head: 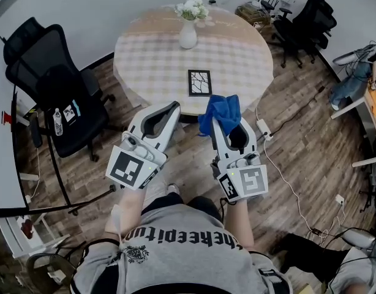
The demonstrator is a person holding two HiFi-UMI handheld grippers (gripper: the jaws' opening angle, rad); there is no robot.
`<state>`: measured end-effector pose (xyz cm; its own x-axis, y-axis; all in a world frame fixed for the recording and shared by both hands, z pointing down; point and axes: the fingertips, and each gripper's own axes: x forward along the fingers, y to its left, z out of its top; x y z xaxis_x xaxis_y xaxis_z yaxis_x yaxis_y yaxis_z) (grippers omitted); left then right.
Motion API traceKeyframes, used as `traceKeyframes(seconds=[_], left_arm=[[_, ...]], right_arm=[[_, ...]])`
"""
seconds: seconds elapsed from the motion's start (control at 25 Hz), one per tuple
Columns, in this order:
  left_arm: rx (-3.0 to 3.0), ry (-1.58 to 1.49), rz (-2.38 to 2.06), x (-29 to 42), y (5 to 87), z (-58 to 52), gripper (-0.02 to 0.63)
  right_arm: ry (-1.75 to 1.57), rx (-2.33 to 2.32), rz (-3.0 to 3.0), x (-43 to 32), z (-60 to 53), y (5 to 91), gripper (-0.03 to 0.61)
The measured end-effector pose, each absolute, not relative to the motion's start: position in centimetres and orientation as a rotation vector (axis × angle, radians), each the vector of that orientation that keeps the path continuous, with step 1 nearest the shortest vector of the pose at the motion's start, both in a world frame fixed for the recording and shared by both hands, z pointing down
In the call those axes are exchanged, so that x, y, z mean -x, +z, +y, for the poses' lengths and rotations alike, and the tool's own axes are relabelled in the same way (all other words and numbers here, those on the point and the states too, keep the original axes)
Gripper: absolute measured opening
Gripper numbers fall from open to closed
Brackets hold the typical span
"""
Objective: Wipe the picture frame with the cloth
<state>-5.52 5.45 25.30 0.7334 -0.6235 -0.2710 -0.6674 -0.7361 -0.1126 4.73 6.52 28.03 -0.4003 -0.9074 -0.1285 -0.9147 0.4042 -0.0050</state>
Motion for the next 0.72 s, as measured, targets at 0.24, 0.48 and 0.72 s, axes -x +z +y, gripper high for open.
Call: traceKeyframes(seconds=[0.24, 0.48, 0.72], left_arm=[[2.773, 0.322, 0.996, 5.4, 26.0, 3.2, 0.017], [2.797, 0.330, 0.984, 4.7, 26.4, 1.3, 0.017], [2.789, 0.325, 1.015, 3.7, 26.2, -1.4, 0.017]], right_arm=[[0.077, 1.707, 2.521, -4.9, 4.9, 28.6, 0.147], [0.052, 1.736, 2.515, -5.8, 3.5, 29.2, 0.147], [0.045, 1.702, 2.539, -6.6, 0.4, 28.9, 0.147]])
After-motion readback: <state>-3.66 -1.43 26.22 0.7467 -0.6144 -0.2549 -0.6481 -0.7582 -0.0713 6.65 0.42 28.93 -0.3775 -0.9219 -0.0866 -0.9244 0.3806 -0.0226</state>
